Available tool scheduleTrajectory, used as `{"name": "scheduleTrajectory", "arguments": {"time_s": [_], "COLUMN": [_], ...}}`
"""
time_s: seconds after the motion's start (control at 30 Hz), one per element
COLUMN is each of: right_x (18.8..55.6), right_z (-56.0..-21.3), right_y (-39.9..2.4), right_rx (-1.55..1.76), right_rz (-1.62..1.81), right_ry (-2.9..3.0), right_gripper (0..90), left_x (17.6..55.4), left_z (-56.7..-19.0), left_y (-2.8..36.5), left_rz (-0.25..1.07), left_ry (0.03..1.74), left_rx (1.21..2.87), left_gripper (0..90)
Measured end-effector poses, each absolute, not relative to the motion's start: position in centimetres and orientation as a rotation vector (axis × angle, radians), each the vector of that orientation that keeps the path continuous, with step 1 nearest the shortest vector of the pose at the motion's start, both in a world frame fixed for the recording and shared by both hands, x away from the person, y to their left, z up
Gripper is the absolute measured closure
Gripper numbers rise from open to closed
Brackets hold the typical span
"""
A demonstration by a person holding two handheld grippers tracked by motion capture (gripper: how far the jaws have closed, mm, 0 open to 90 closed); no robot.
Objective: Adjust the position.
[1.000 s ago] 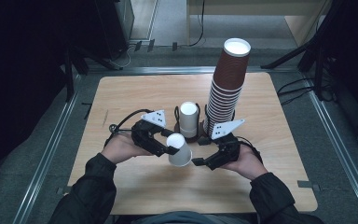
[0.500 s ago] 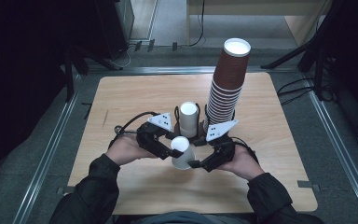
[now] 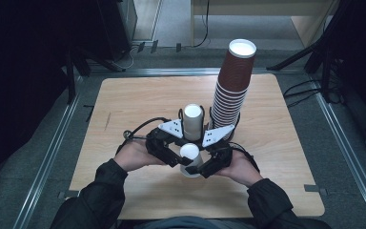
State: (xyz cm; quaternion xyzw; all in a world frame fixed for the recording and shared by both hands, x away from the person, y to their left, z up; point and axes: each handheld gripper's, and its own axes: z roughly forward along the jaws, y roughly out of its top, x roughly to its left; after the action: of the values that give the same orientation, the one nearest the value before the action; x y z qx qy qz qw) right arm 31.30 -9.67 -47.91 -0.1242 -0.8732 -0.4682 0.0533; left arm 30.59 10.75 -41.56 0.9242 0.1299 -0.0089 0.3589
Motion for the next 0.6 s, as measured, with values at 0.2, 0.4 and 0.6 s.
{"name": "scheduleTrajectory", "arguments": {"time_s": [0.2,0.4,0.6], "right_x": [31.37,31.36,31.21], "right_z": [-48.12,-48.13,-47.99], "right_y": [-9.69,-9.73,-9.7], "right_rx": [-0.386,-0.359,-0.335], "right_rz": [-1.405,-1.412,-1.429], "right_ry": [-2.641,-2.652,-2.672], "right_gripper": [22.1,26.5,29.9], "left_x": [30.52,30.57,30.81], "left_z": [-41.52,-41.61,-41.73], "left_y": [10.7,10.65,10.71], "left_rz": [-0.032,-0.033,-0.062], "left_ry": [0.339,0.337,0.376], "left_rx": [2.372,2.381,2.371], "left_gripper": [36.1,36.1,35.9]}}
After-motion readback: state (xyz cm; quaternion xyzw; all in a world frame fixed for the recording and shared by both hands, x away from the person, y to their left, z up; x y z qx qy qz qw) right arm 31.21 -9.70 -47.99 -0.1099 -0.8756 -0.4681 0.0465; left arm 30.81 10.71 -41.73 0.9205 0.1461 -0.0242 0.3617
